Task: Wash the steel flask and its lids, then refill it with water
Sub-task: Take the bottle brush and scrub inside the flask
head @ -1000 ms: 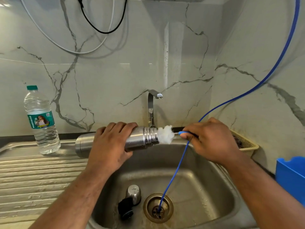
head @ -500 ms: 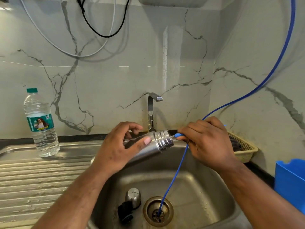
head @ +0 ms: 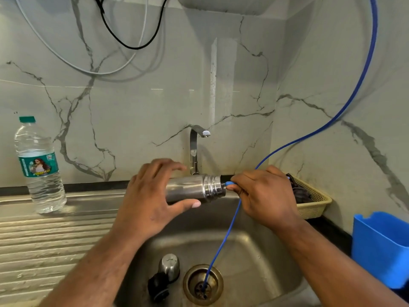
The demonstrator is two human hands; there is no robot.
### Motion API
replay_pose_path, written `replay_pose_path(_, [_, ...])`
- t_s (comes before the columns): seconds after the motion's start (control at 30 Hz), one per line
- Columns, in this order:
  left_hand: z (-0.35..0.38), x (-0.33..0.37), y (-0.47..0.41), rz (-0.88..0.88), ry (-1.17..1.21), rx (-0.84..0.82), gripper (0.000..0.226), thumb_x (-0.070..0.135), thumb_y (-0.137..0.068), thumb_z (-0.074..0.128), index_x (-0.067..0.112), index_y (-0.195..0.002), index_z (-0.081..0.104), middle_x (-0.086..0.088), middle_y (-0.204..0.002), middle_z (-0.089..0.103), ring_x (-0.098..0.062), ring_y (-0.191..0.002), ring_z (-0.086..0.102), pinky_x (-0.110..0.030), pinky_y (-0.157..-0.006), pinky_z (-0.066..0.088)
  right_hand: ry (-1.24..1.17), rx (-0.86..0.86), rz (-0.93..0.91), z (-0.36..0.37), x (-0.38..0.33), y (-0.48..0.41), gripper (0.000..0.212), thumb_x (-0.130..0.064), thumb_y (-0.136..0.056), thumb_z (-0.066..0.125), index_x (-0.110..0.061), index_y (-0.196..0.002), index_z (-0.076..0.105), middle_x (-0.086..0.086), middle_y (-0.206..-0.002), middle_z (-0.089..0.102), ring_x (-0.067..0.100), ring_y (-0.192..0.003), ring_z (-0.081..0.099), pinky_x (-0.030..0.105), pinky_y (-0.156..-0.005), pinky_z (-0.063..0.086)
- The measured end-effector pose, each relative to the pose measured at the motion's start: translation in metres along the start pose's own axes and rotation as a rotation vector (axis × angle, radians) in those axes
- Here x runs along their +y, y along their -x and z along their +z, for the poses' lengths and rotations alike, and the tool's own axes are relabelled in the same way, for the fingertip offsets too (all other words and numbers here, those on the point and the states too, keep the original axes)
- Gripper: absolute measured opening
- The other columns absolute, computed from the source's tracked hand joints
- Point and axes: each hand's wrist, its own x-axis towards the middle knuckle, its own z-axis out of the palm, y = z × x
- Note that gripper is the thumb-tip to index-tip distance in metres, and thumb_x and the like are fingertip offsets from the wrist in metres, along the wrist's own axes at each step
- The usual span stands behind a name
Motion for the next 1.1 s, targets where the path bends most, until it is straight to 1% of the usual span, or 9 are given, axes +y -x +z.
replay_pose_path(0.13, [-0.006, -0.001, 0.001, -0.137, -0.031, -0.306, 0.117, 0.106, -0.053, 0.035, 0.042, -0.151, 0.026, 0.009, -0.154, 0.039, -0.012, -0.133, 0.044, -0.039, -0.113, 0.035, -0.003, -0.037, -0.097, 0.000, -0.004, 0.002, 0.017, -0.042, -0.094, 0.066, -0.028, -0.086, 0.071, -0.008, -0.073, 0.065, 0.019, -0.062, 0.060, 0.032, -0.062, 0.037])
replay_pose_path(0.23, [0.001, 0.009, 0.010, -0.174, -0.087, -0.428, 0.117, 0.107, -0.054, 0.007, 0.038, -0.144, 0.035, 0.011, -0.128, 0.057, -0.006, -0.105, 0.056, -0.025, -0.090, 0.050, -0.032, -0.063, -0.034, 0.002, -0.011, 0.003, 0.023, -0.044, -0.095, 0.059, -0.028, -0.084, 0.070, -0.008, -0.068, 0.063, 0.020, -0.058, 0.059, 0.031, -0.057, 0.038])
replay_pose_path(0.4, [0.016, 0.012, 0.005, 0.029, -0.291, -0.200, 0.102, 0.094, -0.067, 0.050, 0.031, -0.147, 0.035, 0.004, -0.141, 0.048, -0.019, -0.128, 0.050, -0.041, -0.114, 0.036, -0.068, -0.219, 0.230, 0.001, -0.013, 0.005, 0.039, -0.057, -0.098, 0.045, -0.028, -0.083, 0.066, -0.008, -0.068, 0.065, 0.019, -0.062, 0.064, 0.028, -0.049, 0.035])
replay_pose_path(0.5, [0.017, 0.004, 0.002, 0.068, -0.297, -0.108, 0.094, 0.066, -0.057, 0.086, 0.029, -0.133, 0.045, 0.001, -0.130, 0.053, -0.021, -0.118, 0.057, -0.044, -0.106, 0.043, -0.190, -0.323, 0.288, 0.000, -0.012, 0.002, 0.051, -0.067, -0.096, 0.033, -0.028, -0.091, 0.066, -0.007, -0.072, 0.066, 0.017, -0.071, 0.064, 0.032, -0.057, 0.044])
replay_pose_path(0.6, [0.011, -0.002, 0.001, 0.066, -0.337, -0.040, 0.099, 0.051, -0.046, 0.097, 0.024, -0.130, 0.054, -0.001, -0.123, 0.061, -0.023, -0.110, 0.063, -0.046, -0.102, 0.046, -0.324, -0.360, 0.299, -0.003, -0.016, -0.003, 0.063, -0.074, -0.087, 0.023, -0.026, -0.082, 0.063, -0.008, -0.064, 0.060, 0.013, -0.065, 0.058, 0.034, -0.058, 0.048])
replay_pose_path(0.73, [-0.003, -0.002, -0.002, 0.067, -0.374, 0.005, 0.092, 0.045, -0.042, 0.100, 0.023, -0.123, 0.061, 0.001, -0.108, 0.070, -0.021, -0.093, 0.068, -0.046, -0.091, 0.052, -0.320, -0.208, 0.133, -0.013, -0.010, -0.008, 0.047, -0.063, -0.098, 0.041, -0.029, -0.081, 0.068, -0.013, -0.063, 0.059, 0.009, -0.058, 0.056, 0.032, -0.055, 0.046])
replay_pose_path(0.83, [-0.020, -0.005, -0.003, -0.031, -0.352, -0.119, 0.087, 0.059, -0.053, 0.090, 0.031, -0.127, 0.055, 0.009, -0.105, 0.069, -0.008, -0.077, 0.056, -0.030, -0.074, 0.050, -0.123, 0.067, 0.006, -0.029, 0.025, -0.013, 0.011, -0.037, -0.095, 0.067, -0.033, -0.095, 0.078, -0.014, -0.082, 0.073, 0.014, -0.073, 0.062, 0.031, -0.080, 0.034])
replay_pose_path(0.9, [-0.024, 0.000, -0.001, -0.046, -0.330, -0.215, 0.083, 0.066, -0.063, 0.081, 0.037, -0.133, 0.048, 0.015, -0.110, 0.066, -0.003, -0.078, 0.050, -0.021, -0.068, 0.040, -0.120, 0.129, -0.018, -0.033, 0.033, -0.014, 0.016, -0.024, -0.088, 0.081, -0.032, -0.101, 0.079, -0.017, -0.092, 0.074, 0.015, -0.083, 0.060, 0.032, -0.090, 0.028])
replay_pose_path(1.1, [-0.014, 0.023, 0.001, -0.028, -0.267, -0.265, 0.083, 0.066, -0.068, 0.077, 0.041, -0.138, 0.041, 0.017, -0.117, 0.061, -0.002, -0.084, 0.047, -0.020, -0.073, 0.037, -0.211, 0.044, -0.169, -0.024, 0.006, -0.016, 0.013, -0.033, -0.097, 0.068, -0.027, -0.101, 0.079, -0.014, -0.085, 0.069, 0.017, -0.077, 0.057, 0.035, -0.085, 0.036])
